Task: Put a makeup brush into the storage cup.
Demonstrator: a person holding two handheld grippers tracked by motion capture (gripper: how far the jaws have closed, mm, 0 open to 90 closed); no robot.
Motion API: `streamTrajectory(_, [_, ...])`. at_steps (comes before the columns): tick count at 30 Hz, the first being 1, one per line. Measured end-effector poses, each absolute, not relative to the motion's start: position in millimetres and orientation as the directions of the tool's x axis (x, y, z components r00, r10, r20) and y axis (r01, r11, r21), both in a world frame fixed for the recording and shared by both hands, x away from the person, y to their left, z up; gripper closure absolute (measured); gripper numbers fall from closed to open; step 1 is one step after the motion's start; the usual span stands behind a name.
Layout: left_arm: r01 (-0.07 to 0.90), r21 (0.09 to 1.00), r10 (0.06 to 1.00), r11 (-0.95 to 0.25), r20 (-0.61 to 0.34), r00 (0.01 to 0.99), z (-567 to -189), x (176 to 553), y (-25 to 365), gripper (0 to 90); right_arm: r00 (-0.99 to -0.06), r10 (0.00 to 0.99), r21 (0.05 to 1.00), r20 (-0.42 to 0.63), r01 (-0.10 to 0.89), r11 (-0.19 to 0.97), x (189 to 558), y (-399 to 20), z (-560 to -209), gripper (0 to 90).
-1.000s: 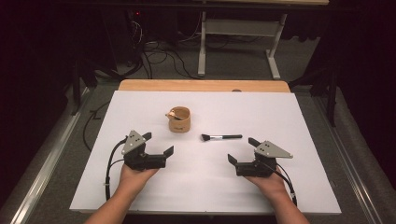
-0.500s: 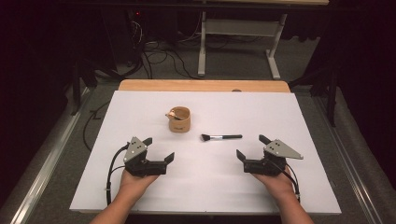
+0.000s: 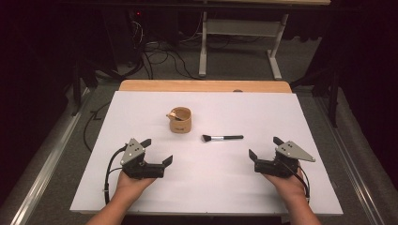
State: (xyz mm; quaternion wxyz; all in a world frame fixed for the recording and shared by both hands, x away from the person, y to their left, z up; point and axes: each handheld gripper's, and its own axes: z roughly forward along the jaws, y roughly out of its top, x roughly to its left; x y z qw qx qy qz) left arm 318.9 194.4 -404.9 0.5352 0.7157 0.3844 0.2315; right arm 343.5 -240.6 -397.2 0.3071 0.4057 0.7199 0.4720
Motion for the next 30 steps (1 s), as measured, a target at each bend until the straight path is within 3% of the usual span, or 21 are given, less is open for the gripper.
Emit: streamTrajectory(30, [0.305,0.945,0.8,-0.119,-0.091,0.594,-404.8,319.4,201.3,0.9,-0.45,0.891,0.777,-0.053,0.542,0.32,352.0,-246.4,-414.1,2.3])
